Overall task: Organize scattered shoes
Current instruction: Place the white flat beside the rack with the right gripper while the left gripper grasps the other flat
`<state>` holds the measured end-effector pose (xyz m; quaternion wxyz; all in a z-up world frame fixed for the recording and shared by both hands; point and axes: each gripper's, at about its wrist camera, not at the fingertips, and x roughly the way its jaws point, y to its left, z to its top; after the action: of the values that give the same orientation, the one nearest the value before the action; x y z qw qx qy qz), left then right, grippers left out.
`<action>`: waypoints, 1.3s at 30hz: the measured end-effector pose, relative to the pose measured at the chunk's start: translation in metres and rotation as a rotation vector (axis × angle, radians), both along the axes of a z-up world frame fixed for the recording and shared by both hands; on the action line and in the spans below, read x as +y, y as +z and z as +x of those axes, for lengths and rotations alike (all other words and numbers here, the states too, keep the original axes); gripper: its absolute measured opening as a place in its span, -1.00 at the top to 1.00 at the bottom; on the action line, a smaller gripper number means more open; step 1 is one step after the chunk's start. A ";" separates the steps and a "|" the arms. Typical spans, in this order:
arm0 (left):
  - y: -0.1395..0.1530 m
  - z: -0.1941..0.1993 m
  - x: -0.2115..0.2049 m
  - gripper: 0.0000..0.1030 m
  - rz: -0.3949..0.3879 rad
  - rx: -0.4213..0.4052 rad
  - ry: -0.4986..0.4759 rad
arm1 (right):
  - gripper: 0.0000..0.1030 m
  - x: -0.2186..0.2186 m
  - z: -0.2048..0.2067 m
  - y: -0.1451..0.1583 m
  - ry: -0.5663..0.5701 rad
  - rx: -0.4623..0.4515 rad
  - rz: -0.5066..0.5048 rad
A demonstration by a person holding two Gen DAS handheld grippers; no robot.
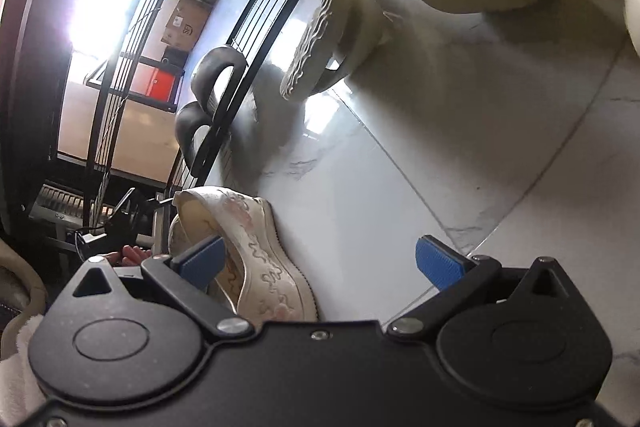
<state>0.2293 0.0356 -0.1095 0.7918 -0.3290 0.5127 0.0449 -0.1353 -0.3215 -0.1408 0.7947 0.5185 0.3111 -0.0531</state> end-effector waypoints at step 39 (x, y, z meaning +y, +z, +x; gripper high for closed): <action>-0.028 0.014 0.002 -0.75 0.040 -0.080 0.022 | -1.00 0.000 0.006 -0.019 0.027 0.062 0.079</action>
<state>0.2432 0.0379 -0.1378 0.8174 -0.3203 0.4762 0.0504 -0.1290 -0.3215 -0.1598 0.7643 0.5432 0.3444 -0.0460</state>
